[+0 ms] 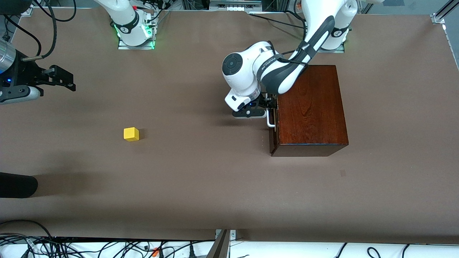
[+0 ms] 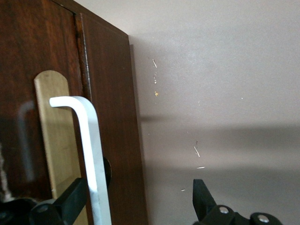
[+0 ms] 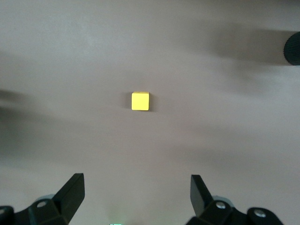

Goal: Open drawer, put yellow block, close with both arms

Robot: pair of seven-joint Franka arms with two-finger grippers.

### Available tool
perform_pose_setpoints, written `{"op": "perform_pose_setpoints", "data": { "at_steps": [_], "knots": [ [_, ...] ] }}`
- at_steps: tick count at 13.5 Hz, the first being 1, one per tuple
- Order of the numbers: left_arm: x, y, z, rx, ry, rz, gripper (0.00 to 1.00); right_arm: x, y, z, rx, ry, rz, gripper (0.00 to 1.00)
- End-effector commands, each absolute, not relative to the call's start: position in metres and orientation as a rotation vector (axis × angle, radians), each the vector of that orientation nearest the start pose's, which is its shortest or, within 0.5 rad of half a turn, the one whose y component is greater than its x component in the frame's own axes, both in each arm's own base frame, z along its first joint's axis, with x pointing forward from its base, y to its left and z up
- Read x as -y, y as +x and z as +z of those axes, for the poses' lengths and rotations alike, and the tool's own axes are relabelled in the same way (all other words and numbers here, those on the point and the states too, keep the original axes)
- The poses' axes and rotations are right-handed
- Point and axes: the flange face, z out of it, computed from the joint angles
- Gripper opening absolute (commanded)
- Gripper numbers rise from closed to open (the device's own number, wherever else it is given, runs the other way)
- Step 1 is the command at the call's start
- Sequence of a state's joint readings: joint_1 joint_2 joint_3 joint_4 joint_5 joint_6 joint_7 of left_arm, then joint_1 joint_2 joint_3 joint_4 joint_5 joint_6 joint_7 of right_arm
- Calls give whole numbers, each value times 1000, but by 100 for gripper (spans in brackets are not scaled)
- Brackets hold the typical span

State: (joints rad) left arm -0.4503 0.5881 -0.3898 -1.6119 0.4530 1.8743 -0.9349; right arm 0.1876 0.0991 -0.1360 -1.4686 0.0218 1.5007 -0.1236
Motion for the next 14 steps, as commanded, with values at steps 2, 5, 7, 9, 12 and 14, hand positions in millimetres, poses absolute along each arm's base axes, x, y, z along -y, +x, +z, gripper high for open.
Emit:
{"op": "perform_pose_setpoints", "data": {
  "at_steps": [2,5,7,9,12,14],
  "knots": [
    [448,488,276,-79,-2799,-33,100,-34,580,616,288,-3123,97,100],
    [448,489,277,-61,-2796,-53,100,-34,580,616,288,-3123,97,100],
    [451,489,280,-59,-2801,-58,100,-34,580,616,285,-3123,97,100],
    [456,486,281,-50,-2808,-62,100,-33,580,616,283,-3123,97,100],
    [458,485,278,-43,-2818,-54,100,-33,580,616,285,-3123,97,100],
    [462,484,279,-43,-2833,-63,100,-33,580,616,285,-3123,97,100]
  ]
}}
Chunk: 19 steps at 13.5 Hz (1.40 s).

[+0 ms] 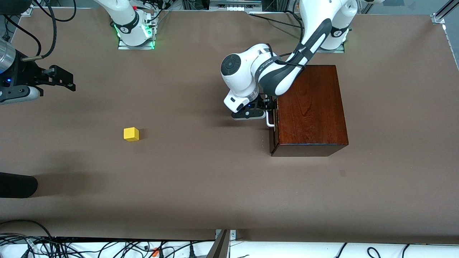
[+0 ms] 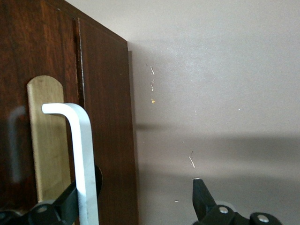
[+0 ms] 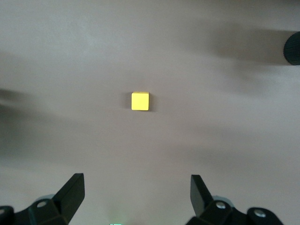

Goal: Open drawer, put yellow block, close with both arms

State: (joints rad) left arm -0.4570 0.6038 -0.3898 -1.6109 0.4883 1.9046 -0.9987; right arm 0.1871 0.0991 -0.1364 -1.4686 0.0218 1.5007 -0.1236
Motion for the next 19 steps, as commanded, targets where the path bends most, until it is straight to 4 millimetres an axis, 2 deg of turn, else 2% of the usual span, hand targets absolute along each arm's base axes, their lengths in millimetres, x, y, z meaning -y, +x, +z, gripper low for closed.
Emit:
{"op": "perform_pose_setpoints", "data": {
  "at_steps": [1,12,16,19],
  "knots": [
    [462,484,278,-36,-2835,-63,100,-33,580,616,285,-3123,97,100],
    [497,471,286,-73,-2911,-79,100,-33,580,616,285,-3123,97,100],
    [501,467,282,-26,-2934,-27,100,-32,580,616,283,-3123,97,100],
    [510,476,288,10,-2968,-26,100,-32,580,616,283,-3123,97,100]
  ]
}}
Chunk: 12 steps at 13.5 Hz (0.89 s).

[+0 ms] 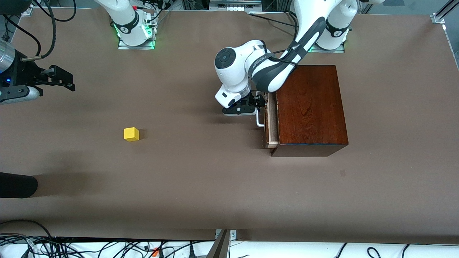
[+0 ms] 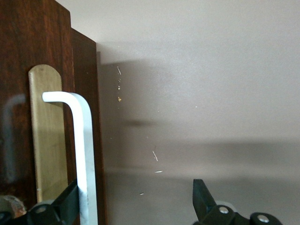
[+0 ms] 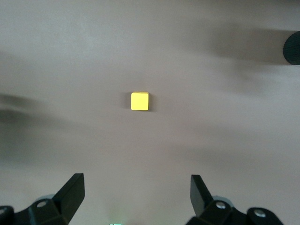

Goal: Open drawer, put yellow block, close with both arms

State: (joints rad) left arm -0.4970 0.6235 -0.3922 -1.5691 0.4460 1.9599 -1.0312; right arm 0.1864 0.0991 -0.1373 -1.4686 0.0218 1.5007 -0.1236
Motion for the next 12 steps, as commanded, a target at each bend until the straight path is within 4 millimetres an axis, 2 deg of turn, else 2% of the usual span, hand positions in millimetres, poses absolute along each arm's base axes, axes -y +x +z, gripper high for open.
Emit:
{"op": "perform_pose_setpoints", "data": {
  "at_steps": [1,4,12],
  "knots": [
    [514,479,289,18,-2979,-27,100,-32,580,616,283,-3123,97,100],
    [523,471,286,23,-2982,-26,100,-32,580,616,283,-3123,97,100],
    [542,472,289,84,-3022,-19,100,-31,580,616,281,-3123,97,100]
  ]
}}
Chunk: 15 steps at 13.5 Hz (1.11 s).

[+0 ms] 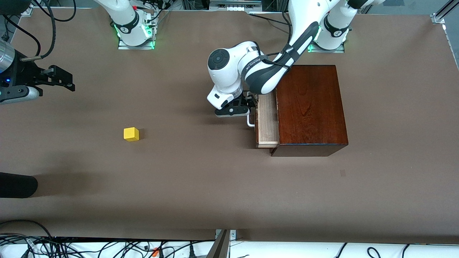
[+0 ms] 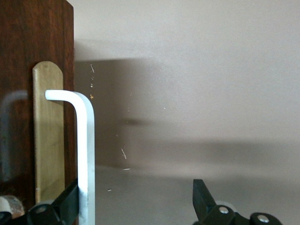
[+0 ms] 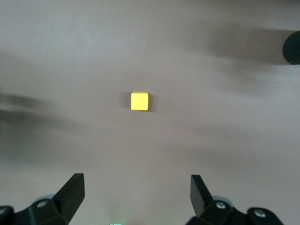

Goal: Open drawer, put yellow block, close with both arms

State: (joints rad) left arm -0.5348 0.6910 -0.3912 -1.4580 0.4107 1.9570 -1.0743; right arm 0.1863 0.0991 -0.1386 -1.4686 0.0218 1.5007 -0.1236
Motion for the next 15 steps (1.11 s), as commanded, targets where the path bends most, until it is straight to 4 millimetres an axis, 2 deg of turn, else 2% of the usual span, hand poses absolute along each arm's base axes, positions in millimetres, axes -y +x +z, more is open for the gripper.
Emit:
{"op": "perform_pose_setpoints", "data": {
  "at_steps": [1,7,12,15],
  "knots": [
    [547,472,290,92,-3029,-25,100,-31,580,616,281,-3123,97,100],
    [565,473,288,139,-3055,-34,100,-31,580,616,281,-3123,97,100],
    [577,471,295,151,-3078,-50,100,-30,580,616,278,-3124,97,100],
    [579,471,294,154,-3082,-50,100,-31,580,616,278,-3124,97,100]
  ]
}}
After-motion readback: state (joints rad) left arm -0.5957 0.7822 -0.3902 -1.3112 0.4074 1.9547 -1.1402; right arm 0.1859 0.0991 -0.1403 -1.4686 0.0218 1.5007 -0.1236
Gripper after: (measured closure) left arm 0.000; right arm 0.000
